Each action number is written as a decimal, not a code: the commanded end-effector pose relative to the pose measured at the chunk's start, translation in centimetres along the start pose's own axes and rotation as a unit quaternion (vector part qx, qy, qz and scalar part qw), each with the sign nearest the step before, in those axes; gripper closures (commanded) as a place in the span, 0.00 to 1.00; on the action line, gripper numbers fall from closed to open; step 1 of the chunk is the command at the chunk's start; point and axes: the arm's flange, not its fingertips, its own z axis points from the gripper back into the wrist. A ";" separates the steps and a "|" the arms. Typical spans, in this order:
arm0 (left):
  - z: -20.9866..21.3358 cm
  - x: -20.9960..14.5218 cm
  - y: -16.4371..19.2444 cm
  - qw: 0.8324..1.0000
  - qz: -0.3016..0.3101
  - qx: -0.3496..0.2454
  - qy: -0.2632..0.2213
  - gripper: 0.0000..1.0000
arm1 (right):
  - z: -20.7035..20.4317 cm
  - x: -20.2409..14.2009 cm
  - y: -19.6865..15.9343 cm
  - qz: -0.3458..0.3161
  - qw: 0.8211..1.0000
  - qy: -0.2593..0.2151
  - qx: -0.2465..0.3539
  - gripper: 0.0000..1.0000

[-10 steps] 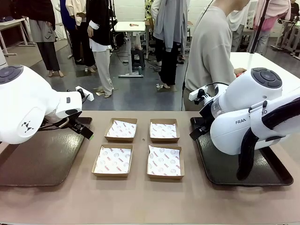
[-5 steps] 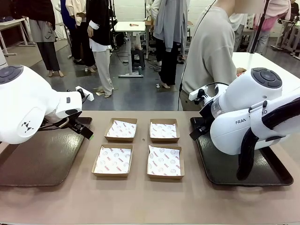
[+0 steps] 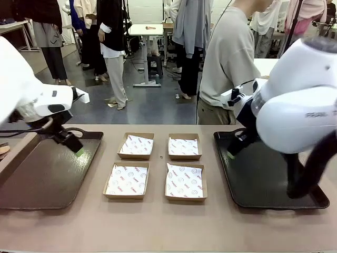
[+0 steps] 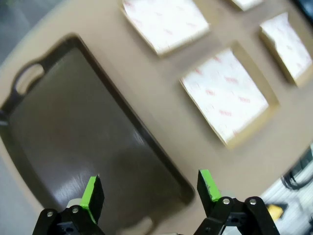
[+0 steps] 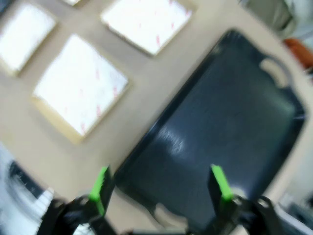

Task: Individually package the donuts and arrange them on the tray.
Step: Pick up one Paper togo box.

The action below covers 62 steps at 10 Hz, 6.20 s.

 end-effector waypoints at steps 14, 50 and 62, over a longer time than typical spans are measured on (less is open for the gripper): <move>2.8 -5.1 3.8 0.895 0.139 -0.422 -0.035 0.00 | 6.1 -10.5 -3.6 -0.204 0.904 -0.136 0.350 0.00; 0.7 -20.7 16.2 0.734 0.401 -0.539 -0.103 0.00 | 5.3 -29.0 -15.8 -0.402 0.759 -0.095 0.503 0.00; 0.7 -20.7 16.2 0.734 0.401 -0.539 -0.103 0.00 | 6.7 -27.0 -15.2 -0.385 0.781 -0.081 0.485 0.00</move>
